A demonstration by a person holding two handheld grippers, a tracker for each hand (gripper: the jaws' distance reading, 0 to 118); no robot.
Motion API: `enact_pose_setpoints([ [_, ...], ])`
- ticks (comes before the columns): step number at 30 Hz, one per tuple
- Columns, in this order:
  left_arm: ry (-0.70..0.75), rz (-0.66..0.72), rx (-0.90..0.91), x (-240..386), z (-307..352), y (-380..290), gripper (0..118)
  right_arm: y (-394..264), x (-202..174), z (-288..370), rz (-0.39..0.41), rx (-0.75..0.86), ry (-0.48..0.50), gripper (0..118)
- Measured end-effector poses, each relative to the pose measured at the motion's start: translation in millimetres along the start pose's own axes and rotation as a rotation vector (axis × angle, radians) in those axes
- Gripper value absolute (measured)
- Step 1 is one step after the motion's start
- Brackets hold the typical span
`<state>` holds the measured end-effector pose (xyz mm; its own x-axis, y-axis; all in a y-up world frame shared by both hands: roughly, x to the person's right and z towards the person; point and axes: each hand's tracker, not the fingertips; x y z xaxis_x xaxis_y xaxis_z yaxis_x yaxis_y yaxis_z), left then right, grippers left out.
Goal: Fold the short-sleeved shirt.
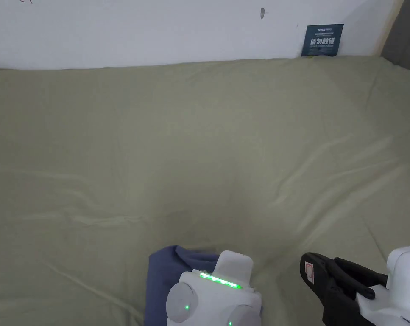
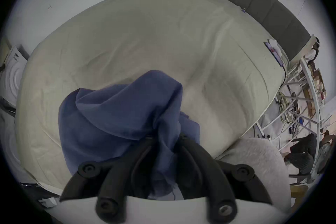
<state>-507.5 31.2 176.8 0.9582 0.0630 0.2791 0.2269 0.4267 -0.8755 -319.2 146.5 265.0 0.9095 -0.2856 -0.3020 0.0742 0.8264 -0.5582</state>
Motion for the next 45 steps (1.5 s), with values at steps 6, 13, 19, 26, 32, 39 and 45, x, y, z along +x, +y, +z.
enact_pose_setpoints([
  [6, -0.331, 0.147, 0.244, -16, 53, -7, 118, 2, -5, 3, 0.016, 0.008, 0.016, 3],
  [13, -0.141, 0.250, 0.318, -91, 110, -12, 87, 7, -3, 5, 0.006, 0.021, 0.017, 3],
  [19, -0.054, 0.350, 0.325, -128, 97, -15, 0, 4, -6, 5, 0.000, 0.019, 0.027, 3],
  [26, 0.127, 0.152, 0.230, -74, 43, -2, 0, 3, -10, 5, 0.038, 0.016, 0.022, 3],
  [32, 0.241, -0.059, 0.214, -13, -13, -2, 0, 3, -3, 6, 0.026, 0.018, -0.004, 3],
  [39, 0.229, -0.154, 0.220, 41, -54, -18, 0, 5, 6, 8, 0.004, 0.024, -0.028, 3],
  [45, 0.206, -0.173, 0.240, 50, -50, -21, 0, 4, 7, 11, 0.008, 0.024, -0.025, 3],
])
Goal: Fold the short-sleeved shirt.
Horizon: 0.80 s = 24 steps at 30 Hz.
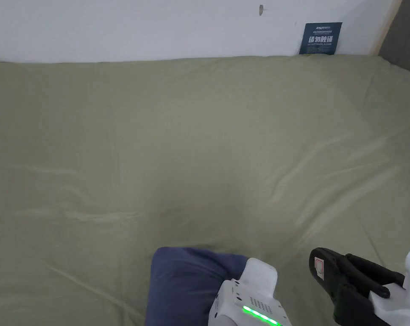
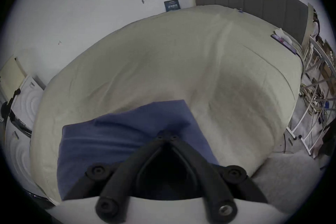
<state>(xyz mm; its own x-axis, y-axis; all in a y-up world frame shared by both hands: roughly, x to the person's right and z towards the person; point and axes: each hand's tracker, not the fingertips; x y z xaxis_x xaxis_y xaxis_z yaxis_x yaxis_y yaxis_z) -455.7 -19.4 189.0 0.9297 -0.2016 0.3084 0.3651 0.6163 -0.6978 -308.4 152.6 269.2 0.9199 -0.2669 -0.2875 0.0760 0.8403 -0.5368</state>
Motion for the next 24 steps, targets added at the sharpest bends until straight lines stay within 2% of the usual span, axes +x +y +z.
enact_pose_setpoints([
  [4, -0.074, 0.017, -0.024, 4, 4, 3, 0, 0, -2, 0, 0.001, -0.001, 0.000, 3],
  [7, -0.205, 0.099, -0.052, -3, 16, 6, 0, 2, -4, 1, 0.000, 0.005, 0.007, 3],
  [10, -0.425, 0.287, -0.053, -33, 39, 8, 0, 6, -4, 3, 0.005, 0.018, 0.017, 3],
  [12, -0.463, 0.395, -0.013, -66, 61, 4, 0, 10, 2, -1, -0.018, 0.024, 0.032, 3],
  [14, -0.451, 0.455, 0.019, -102, 79, -2, 0, 10, 9, -11, -0.087, 0.003, 0.056, 3],
  [17, -0.494, 0.583, 0.046, -161, 97, -20, 0, 8, 22, -45, -0.176, -0.160, 0.099, 3],
  [19, -0.456, 0.626, 0.054, -192, 107, -32, 0, 2, 27, -63, -0.233, -0.200, 0.140, 3],
  [22, -0.411, 0.643, 0.044, -225, 111, -47, 0, -13, 35, -96, -0.339, -0.268, 0.297, 3],
  [24, -0.457, 0.719, 0.024, -244, 102, -59, 0, -27, 44, -130, -0.462, -0.399, 0.347, 3],
])
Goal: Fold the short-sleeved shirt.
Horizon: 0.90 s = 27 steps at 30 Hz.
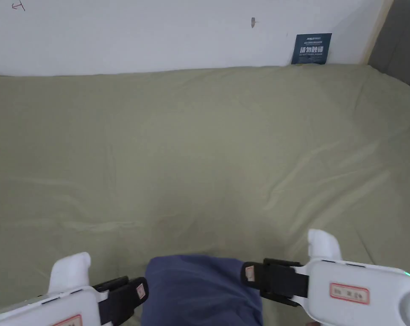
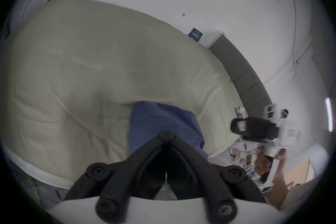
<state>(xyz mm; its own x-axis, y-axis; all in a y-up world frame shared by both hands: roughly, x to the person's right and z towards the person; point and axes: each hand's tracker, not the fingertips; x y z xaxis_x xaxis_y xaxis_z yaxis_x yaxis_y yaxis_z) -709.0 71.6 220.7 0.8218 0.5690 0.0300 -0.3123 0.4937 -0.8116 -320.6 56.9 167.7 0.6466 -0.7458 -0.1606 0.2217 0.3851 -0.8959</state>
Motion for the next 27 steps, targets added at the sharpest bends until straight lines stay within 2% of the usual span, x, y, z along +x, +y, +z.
enact_pose_setpoints([
  [2, -0.044, 0.099, -0.031, -17, -3, 3, 0, 4, 24, -31, -0.136, -0.087, -0.014, 2],
  [4, -0.034, 0.104, -0.030, -26, -6, 5, 0, 5, 45, -57, -0.251, -0.189, -0.011, 2],
  [5, -0.032, 0.108, -0.035, -28, -8, 6, 0, 3, 55, -69, -0.320, -0.221, -0.047, 2],
  [6, -0.033, 0.100, -0.046, -28, -10, 6, 0, -1, 64, -77, -0.346, -0.240, -0.092, 2],
  [8, -0.017, 0.090, -0.071, -30, -18, 8, 0, -6, 77, -87, -0.407, -0.274, -0.091, 2],
  [10, 0.006, 0.078, -0.100, -31, -25, 9, 0, -9, 85, -88, -0.475, -0.235, -0.055, 2],
  [11, 0.022, 0.064, -0.117, -33, -31, 12, 0, -7, 82, -81, -0.428, -0.245, -0.057, 2],
  [12, 0.022, 0.060, -0.134, -37, -39, 14, 16, -7, 81, -80, -0.411, -0.251, -0.057, 2],
  [13, 0.062, 0.046, -0.159, -39, -44, 16, 79, -7, 81, -79, -0.402, -0.252, -0.056, 2],
  [14, 0.093, 0.032, -0.185, -41, -50, 19, 118, -6, 80, -80, -0.397, -0.253, -0.059, 2],
  [16, -0.026, -0.002, -0.156, -42, -56, 34, 113, -5, 83, -80, -0.390, -0.259, -0.051, 2],
  [19, -0.103, 0.105, -0.266, -41, -58, 40, 113, -4, 87, -83, -0.408, -0.261, -0.040, 2],
  [23, -0.006, 0.021, -0.339, -45, -92, 26, 113, -4, 87, -83, -0.385, -0.266, -0.030, 2],
  [27, -0.045, 0.051, -0.416, -29, -114, 19, 113, -1, 96, -83, -0.385, -0.276, -0.003, 2],
])
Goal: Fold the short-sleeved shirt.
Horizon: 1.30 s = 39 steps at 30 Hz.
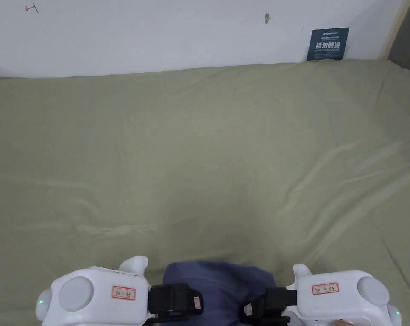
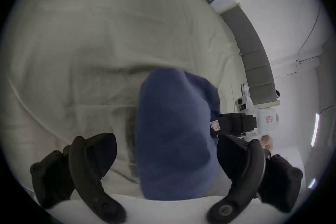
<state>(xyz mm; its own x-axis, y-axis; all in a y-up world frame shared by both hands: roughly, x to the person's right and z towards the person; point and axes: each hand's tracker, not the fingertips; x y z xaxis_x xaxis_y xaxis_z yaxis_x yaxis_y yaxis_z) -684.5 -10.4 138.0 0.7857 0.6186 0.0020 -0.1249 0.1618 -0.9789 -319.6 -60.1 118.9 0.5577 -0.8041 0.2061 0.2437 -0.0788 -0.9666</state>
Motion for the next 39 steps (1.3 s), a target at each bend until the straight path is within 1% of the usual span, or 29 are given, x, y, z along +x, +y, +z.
enact_pose_setpoints([
  [1, -0.012, 0.006, -0.015, 4, -5, -1, 113, 1, 0, 0, -0.008, -0.002, 0.004, 2],
  [2, -0.046, 0.020, -0.024, 7, -8, -3, 110, 2, 0, -1, -0.009, -0.003, 0.006, 2],
  [3, -0.100, 0.028, -0.008, 7, -12, 3, 101, 2, 1, -1, -0.001, -0.005, 0.008, 2],
  [4, -0.072, 0.021, 0.004, 9, -12, 2, 77, 2, 1, 0, 0.005, -0.004, 0.004, 2],
  [5, -0.002, -0.021, 0.049, 13, -9, 1, 59, 2, 0, 0, 0.016, 0.006, -0.013, 2],
  [6, 0.036, -0.062, 0.050, 17, -8, 0, 45, 2, 0, 0, 0.014, 0.005, -0.005, 2],
  [7, 0.017, -0.068, 0.038, 22, -6, -5, 41, 2, 0, -1, 0.012, 0.003, 0.000, 2],
  [9, -0.012, -0.036, 0.052, 25, 2, -9, 39, 0, 0, 1, 0.012, 0.007, 0.008, 2],
  [10, 0.008, -0.053, 0.055, 30, 5, -12, 38, -1, -1, 3, 0.014, 0.010, 0.011, 2],
  [11, 0.039, -0.108, 0.063, 33, 8, -10, 38, -3, -5, 4, 0.022, 0.014, 0.004, 2],
  [13, 0.040, -0.117, 0.072, 43, 12, -15, 38, -9, -13, 10, 0.102, 0.026, -0.040, 2],
  [15, 0.033, -0.135, 0.082, 51, 13, -16, 37, -13, -23, 15, 0.205, 0.051, -0.074, 2],
  [16, 0.031, -0.131, 0.084, 49, 13, -14, 37, -16, -27, 19, 0.241, 0.066, -0.079, 2],
  [17, 0.032, -0.120, 0.090, 45, 12, -12, 37, -18, -30, 22, 0.260, 0.092, -0.078, 2],
  [18, 0.039, -0.109, 0.091, 42, 11, -10, 37, -19, -33, 26, 0.273, 0.119, -0.060, 2],
  [21, 0.021, -0.056, 0.102, 23, 22, -7, 37, -26, -45, 52, 0.289, 0.234, 0.069, 2],
  [22, 0.018, -0.048, 0.109, 18, 27, -7, 37, -29, -51, 60, 0.312, 0.273, 0.086, 2],
  [24, 0.040, -0.040, 0.124, 4, 43, -6, 37, -42, -69, 80, 0.422, 0.381, 0.066, 2],
  [26, 0.076, -0.012, 0.159, -19, 67, -3, 37, -60, -91, 94, 0.565, 0.439, 0.050, 2],
  [30, 0.170, 0.044, 0.223, -75, 126, 0, 37, -97, -126, 101, 0.740, 0.458, 0.081, 2],
  [32, 0.220, 0.078, 0.240, -108, 159, 1, 37, -113, -141, 93, 0.793, 0.436, 0.087, 2],
  [34, 0.251, 0.106, 0.243, -140, 188, 2, 37, -125, -153, 83, 0.820, 0.421, 0.092, 2],
  [36, 0.315, 0.153, 0.257, -177, 220, 5, 37, -133, -164, 67, 0.852, 0.364, 0.114, 2],
  [38, 0.356, 0.183, 0.273, -211, 251, 5, 37, -143, -176, 52, 0.908, 0.340, 0.100, 2],
  [39, 0.362, 0.204, 0.282, -215, 265, 2, 37, -146, -181, 45, 0.937, 0.333, 0.084, 2],
])
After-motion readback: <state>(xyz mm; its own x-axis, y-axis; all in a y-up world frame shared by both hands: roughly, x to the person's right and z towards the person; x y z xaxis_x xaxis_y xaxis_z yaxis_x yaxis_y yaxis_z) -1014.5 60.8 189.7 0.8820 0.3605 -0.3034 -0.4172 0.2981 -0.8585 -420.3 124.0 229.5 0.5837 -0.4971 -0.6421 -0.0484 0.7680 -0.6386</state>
